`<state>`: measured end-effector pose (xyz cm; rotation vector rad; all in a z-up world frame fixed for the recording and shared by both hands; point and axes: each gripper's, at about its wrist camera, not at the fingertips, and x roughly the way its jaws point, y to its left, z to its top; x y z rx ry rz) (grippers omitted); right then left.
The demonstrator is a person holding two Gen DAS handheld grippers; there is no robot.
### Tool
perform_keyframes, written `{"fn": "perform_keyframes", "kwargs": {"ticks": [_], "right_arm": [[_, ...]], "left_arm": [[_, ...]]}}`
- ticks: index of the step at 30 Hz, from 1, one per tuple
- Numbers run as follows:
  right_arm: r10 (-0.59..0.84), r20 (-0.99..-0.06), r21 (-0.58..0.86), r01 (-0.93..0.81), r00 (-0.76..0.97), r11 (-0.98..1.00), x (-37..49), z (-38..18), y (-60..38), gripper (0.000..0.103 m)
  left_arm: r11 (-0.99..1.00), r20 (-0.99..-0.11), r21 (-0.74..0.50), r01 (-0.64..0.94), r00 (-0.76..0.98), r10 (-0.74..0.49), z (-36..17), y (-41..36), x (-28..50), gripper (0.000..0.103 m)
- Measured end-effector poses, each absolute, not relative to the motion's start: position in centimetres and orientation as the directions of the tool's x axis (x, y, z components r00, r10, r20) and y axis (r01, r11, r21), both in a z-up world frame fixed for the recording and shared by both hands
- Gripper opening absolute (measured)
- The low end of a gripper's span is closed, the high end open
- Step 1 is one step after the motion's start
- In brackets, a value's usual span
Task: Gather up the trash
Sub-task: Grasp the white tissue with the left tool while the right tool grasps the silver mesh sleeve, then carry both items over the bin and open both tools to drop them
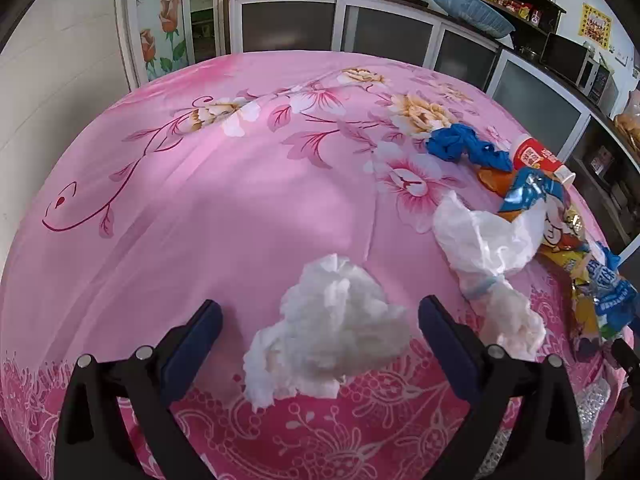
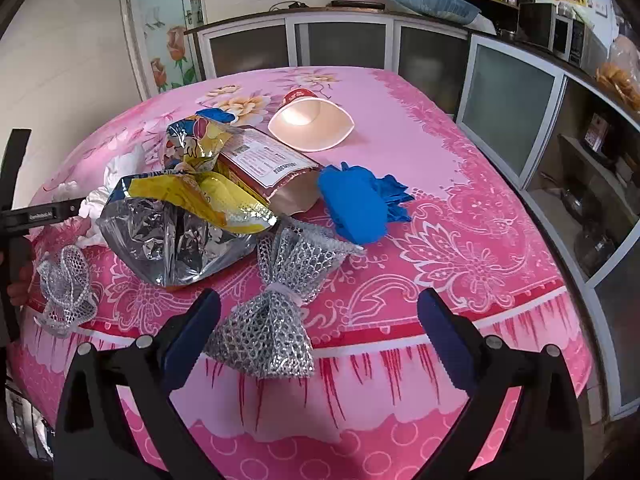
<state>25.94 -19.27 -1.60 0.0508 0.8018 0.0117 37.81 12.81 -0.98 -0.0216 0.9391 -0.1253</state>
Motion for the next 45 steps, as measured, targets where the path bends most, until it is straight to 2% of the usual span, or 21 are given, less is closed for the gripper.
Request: {"fn": "perform_keyframes", "kwargs": {"ticks": [4,6,7,8,9,11,12,14,24,30,37,45], "right_arm": [[0.032,-0.746,0.042,-0.001,0.665,0.999,26.5,-2.3,-18.8,0.086],[0.02,-0.756,0.029,0.004,0.654,1.0,26.7,-2.6,-18.7,0.076],[0.016,-0.763,0.025,0.004,0.646,1.0,26.8,-2.8,-18.6,0.073],[0.012,-0.767,0.02,0.006,0.641,1.0,26.8,-2.9,-18.6,0.066],[-0.004,-0.766,0.005,0.012,0.643,1.0,26.8,-2.9,-18.5,0.052],[-0.023,-0.762,-0.016,0.016,0.648,1.0,26.7,-2.8,-18.4,0.035],[-0.019,-0.761,-0.011,0.016,0.649,1.0,26.5,-2.8,-18.5,0.029],[-0.017,-0.756,-0.006,0.018,0.655,1.0,26.1,-2.4,-18.5,0.024],[-0.01,-0.681,0.012,0.025,0.732,1.0,22.4,1.7,-20.1,0.023],[-0.023,-0.674,0.014,0.044,0.739,0.999,20.0,2.5,-21.7,0.023],[-0.056,-0.672,0.026,0.099,0.738,0.995,16.0,2.5,-25.1,0.023],[-0.124,-0.657,0.045,0.203,0.743,0.978,11.4,2.8,-30.1,0.023]], "left_arm": [[0.993,-0.801,-0.075,0.091,0.587,-0.115,-1.0,12.9,38.0,0.094],[0.995,-0.803,-0.065,0.081,0.587,-0.1,-1.0,12.9,38.1,0.089],[0.995,-0.804,-0.058,0.076,0.588,-0.091,-1.1,13.0,38.1,0.081],[0.997,-0.804,-0.048,0.068,0.589,-0.079,-1.1,13.1,38.1,0.07],[0.997,-0.804,-0.042,0.063,0.591,-0.072,-1.0,13.2,38.1,0.063],[0.996,-0.802,-0.061,0.071,0.59,-0.091,-0.8,13.6,38.1,0.034],[0.995,-0.8,-0.072,0.074,0.591,-0.102,-0.7,13.7,38.0,0.032],[0.995,-0.795,-0.075,0.073,0.598,-0.104,-0.4,13.9,37.7,0.029],[0.988,-0.722,-0.115,0.105,0.674,-0.155,4.4,14.7,33.5,0.029],[0.981,-0.687,-0.116,0.157,0.7,-0.194,6.6,13.3,30.3,0.029],[0.952,-0.669,-0.122,0.279,0.686,-0.287,7.7,8.0,26.9,0.03],[0.877,-0.659,-0.132,0.462,0.62,-0.426,7.9,-1.9,24.5,0.03]]}}
